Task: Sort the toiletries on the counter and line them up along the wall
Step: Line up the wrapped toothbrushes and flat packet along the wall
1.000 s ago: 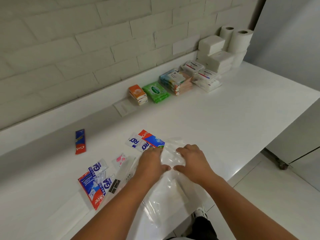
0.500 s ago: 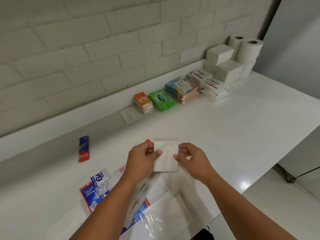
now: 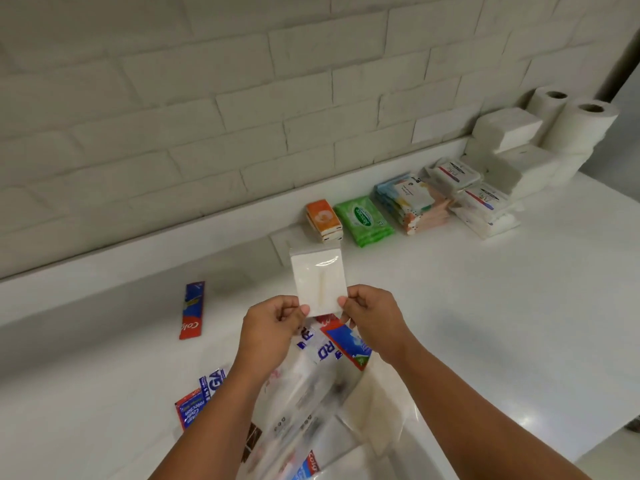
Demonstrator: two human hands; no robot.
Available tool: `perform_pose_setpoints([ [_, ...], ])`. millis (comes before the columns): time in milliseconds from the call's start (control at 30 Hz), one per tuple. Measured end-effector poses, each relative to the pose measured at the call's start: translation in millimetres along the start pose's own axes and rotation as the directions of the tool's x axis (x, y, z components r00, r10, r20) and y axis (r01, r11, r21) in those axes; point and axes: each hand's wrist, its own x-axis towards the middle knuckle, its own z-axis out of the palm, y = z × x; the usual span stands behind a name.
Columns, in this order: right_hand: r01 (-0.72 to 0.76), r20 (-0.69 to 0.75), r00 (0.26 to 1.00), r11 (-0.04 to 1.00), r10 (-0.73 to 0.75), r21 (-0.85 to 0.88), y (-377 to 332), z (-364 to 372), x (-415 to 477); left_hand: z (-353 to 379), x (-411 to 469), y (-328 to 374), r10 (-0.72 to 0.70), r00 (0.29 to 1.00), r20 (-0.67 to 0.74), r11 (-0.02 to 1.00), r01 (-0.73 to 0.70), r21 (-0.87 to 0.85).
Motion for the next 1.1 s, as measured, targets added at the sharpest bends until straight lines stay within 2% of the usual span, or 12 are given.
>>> perform_pose_setpoints([
  [167,0.051,0.012,0.999,0.999,-0.051,-0.017,-4,24,46,-15,50,1,-0.088,0.985,-0.145,0.995,0.08,-0.063],
  [300,0.153,-0.002,0.987,0.95,-0.16,-0.273,-6,42,82,-20,109,-3,-0.204,0.961,-0.187,0.975,0.182,-0.126],
  [367,0.173,0.038,0.984,0.909,-0.172,-0.379,-4,49,97,-17,132,-7,-0.282,0.944,-0.174,0.948,0.246,-0.203],
  [467,0.189,0.126,0.981,0.848,-0.145,-0.496,-2,55,113,-11,158,-13,-0.349,0.921,-0.173,0.925,0.308,-0.223],
  [700,0.239,0.204,0.967,0.806,-0.15,-0.541,4,57,125,-1,181,-24,-0.402,0.892,-0.209,0.915,0.381,-0.134],
  [1100,0.208,0.204,0.972,0.832,-0.117,-0.514,0,49,120,1,171,-20,-0.266,0.899,-0.348,0.9,0.361,0.245],
])
